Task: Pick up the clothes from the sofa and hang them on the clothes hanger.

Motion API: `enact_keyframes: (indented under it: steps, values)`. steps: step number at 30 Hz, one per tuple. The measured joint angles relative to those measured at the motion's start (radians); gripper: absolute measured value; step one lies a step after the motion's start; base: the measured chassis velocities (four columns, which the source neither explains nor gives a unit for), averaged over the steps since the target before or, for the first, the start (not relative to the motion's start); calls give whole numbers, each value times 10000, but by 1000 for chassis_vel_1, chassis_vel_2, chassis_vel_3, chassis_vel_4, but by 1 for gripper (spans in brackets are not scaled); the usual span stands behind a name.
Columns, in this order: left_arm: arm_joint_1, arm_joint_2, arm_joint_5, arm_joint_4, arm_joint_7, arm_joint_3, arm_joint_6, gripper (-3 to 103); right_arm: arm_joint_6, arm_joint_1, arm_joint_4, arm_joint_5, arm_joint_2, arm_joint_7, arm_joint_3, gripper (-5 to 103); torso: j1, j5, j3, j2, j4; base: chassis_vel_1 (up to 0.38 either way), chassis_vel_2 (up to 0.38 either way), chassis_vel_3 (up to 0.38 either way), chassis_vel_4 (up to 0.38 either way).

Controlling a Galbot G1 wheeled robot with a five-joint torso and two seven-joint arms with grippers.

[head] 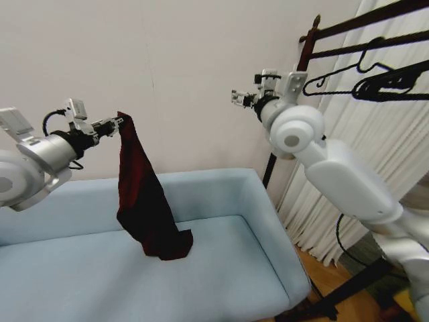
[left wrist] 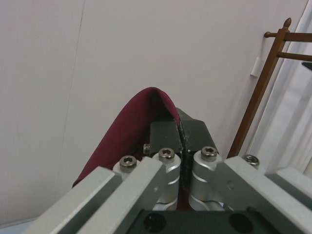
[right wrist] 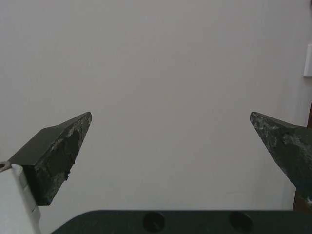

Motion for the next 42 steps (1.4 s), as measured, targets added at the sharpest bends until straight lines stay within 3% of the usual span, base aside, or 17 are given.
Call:
enact_keyframes:
  steps: [1, 5, 6, 10, 18, 32, 42]
  values:
    - [0, 0, 0, 0, 0, 0, 0, 0, 0, 0, 0, 0, 0, 0, 0, 100, 0, 0, 0, 0, 0, 0, 0, 0, 0]
    - [132, -217, 48, -28, 59, -22, -12, 0, -80, 1716, -1938, 364, 1270, 1449, -646, 100, -1, -9, -2, 1, 5, 0, 0, 0, 0]
    - [132, -217, 48, -28, 59, -22, -12, 0, -80, 1716, -1938, 364, 1270, 1449, -646, 100, -1, -9, -2, 1, 5, 0, 0, 0, 0]
    - [335, -476, 206, -90, 205, -62, -24, 0, -136, 2753, -3813, 560, 2057, 3018, -1215, 100, 0, -6, -1, 1, 0, 0, 0, 0, 0]
    - [559, -842, 312, -89, 421, -225, -38, 0, 132, 3206, -5827, 818, 2207, 4111, -1964, 100, 0, -2, -1, 0, 0, 0, 0, 0, 0]
    - [724, -1231, 706, -66, 649, -227, -112, 0, 654, 3578, -9209, -314, 2562, 3635, -1199, 100, 0, 0, -1, 0, 2, 0, 0, 0, 0]
    - [1011, -1548, 1071, -166, 792, -235, -140, 0, 735, 4235, -11443, -1559, 2949, 2341, -574, 100, -2, -2, -3, 0, -3, 0, 0, 0, 0]
